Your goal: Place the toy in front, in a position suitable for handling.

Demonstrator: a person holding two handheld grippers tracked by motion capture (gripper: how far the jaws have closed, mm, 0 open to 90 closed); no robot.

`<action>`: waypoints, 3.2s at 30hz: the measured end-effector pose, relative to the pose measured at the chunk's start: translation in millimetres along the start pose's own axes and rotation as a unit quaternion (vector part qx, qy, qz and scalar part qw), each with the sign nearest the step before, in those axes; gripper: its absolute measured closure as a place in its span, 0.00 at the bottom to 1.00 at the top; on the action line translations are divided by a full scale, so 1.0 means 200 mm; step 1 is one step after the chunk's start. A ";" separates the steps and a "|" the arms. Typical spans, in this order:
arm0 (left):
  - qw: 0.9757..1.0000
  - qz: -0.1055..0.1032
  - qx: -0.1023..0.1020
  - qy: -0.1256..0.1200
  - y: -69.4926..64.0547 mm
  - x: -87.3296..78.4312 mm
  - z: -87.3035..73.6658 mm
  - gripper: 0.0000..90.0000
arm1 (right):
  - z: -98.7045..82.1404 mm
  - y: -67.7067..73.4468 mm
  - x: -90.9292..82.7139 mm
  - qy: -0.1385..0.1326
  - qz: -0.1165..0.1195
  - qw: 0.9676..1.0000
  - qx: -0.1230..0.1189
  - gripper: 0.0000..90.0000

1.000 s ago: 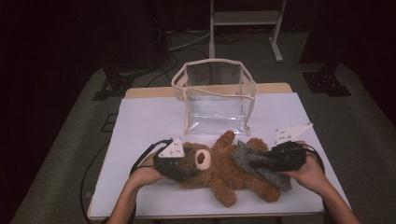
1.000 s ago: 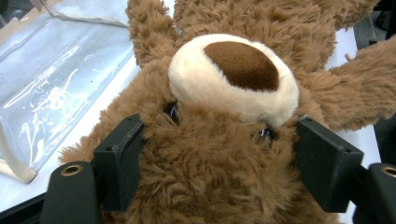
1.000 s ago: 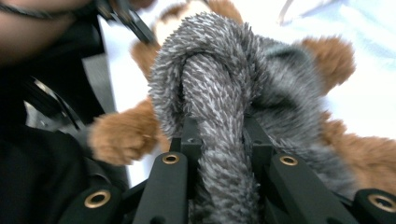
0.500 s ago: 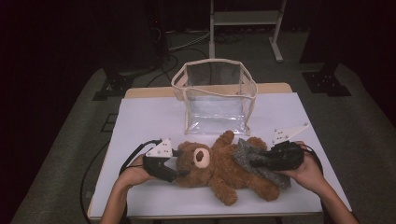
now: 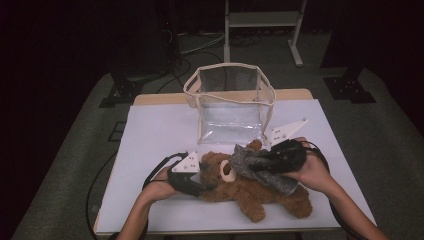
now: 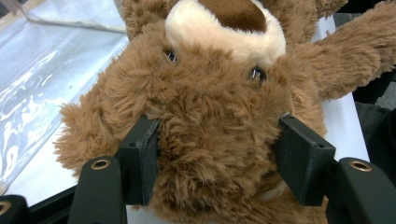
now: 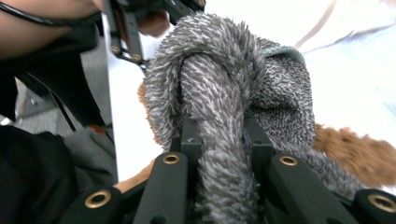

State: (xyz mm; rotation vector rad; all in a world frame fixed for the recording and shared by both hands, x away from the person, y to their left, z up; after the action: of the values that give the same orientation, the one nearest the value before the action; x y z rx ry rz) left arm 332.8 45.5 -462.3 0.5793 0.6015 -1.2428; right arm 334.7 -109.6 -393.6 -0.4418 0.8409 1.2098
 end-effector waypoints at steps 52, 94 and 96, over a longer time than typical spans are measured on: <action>0.999 0.029 -0.032 -0.021 0.09 0.00 0.03 0.38 | -0.03 -0.04 0.14 0.061 0.001 0.998 -0.002 0.83; 0.999 0.013 -0.034 -0.008 0.10 0.01 -0.03 0.41 | 0.04 -0.10 0.12 0.049 -0.014 0.999 0.003 0.83; 1.000 0.012 -0.026 -0.004 0.09 0.01 -0.03 0.41 | 0.04 -0.13 0.14 0.047 -0.004 0.999 0.016 0.83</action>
State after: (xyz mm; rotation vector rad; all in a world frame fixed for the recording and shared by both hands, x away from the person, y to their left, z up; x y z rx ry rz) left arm 349.1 52.8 -466.5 0.5367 0.6168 -1.2021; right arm 364.1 -95.0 -412.8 -0.4780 0.9363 1.1745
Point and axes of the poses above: each handheld gripper's, and its own axes: x roughly forward along the jaws, z roughly out of its top, y roughly to its left, the point moved 10 cm from there along x, roughly forward along the jaws, and after that the axes turned 9 degrees about y, right-handed, at the moved point
